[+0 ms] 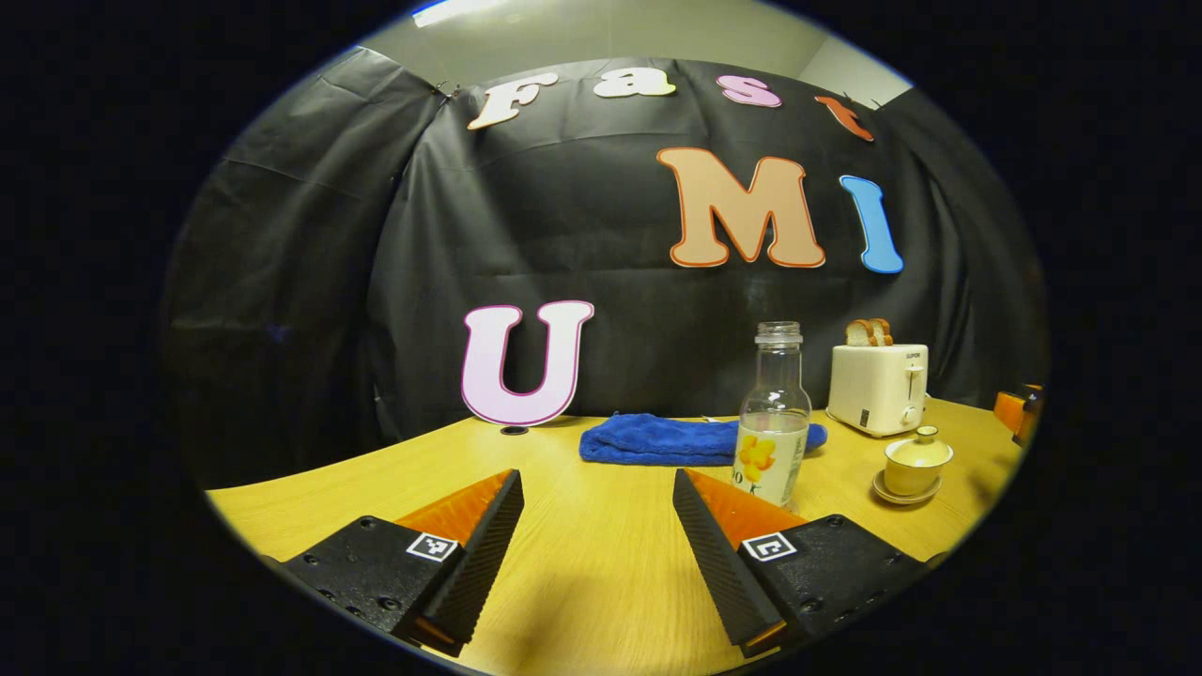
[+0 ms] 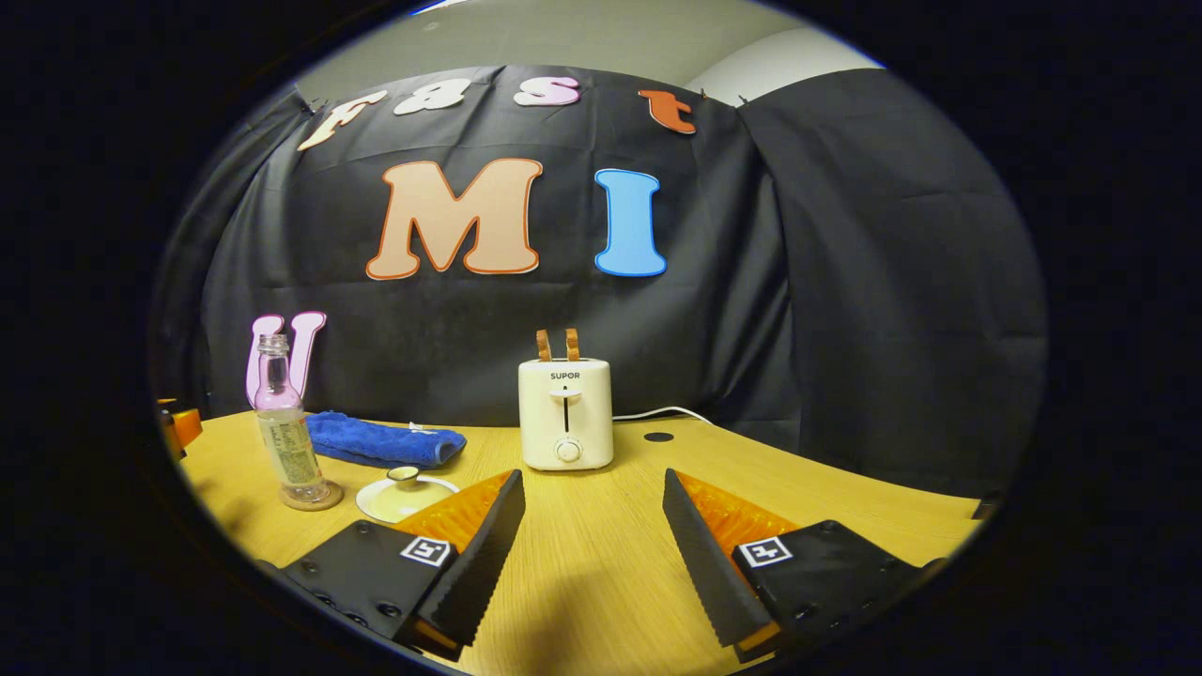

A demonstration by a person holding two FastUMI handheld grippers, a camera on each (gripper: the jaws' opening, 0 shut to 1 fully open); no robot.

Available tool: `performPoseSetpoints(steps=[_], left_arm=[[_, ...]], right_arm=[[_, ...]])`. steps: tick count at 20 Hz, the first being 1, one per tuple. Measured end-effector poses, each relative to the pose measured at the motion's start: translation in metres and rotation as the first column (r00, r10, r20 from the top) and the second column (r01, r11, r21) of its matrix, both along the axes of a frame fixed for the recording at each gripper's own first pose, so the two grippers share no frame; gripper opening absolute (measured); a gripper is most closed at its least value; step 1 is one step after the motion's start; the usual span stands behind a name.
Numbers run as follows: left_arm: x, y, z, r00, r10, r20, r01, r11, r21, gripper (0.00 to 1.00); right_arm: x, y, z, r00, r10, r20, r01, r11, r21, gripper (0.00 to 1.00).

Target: Open the teacup lid with one hand, grasp the water bottle and pour water into the teacup with the other hand; after pouring, place the water bottle on the coaster and then close the teacup lid.

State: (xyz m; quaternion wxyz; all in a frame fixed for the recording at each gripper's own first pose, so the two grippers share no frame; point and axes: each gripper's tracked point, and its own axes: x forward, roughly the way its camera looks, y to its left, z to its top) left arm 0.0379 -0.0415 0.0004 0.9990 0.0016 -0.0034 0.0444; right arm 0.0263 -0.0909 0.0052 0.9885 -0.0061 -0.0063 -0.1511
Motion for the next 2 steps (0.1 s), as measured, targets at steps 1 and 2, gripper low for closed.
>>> performPoseSetpoints(steps=[1,2], left_arm=[[-0.0007,0.0020,0.0004,1.000,0.010,-0.001,-0.010,1.000,0.002,0.94],[-0.0008,0.0013,-0.0002,1.000,0.012,-0.002,-0.012,1.000,0.000,0.93]], right_arm=[[0.0002,-0.0003,-0.0005,1.000,0.000,0.000,0.000,1.000,0.000,0.91],[-0.0001,0.0000,-0.0001,1.000,0.000,0.000,0.000,1.000,0.000,0.91]])
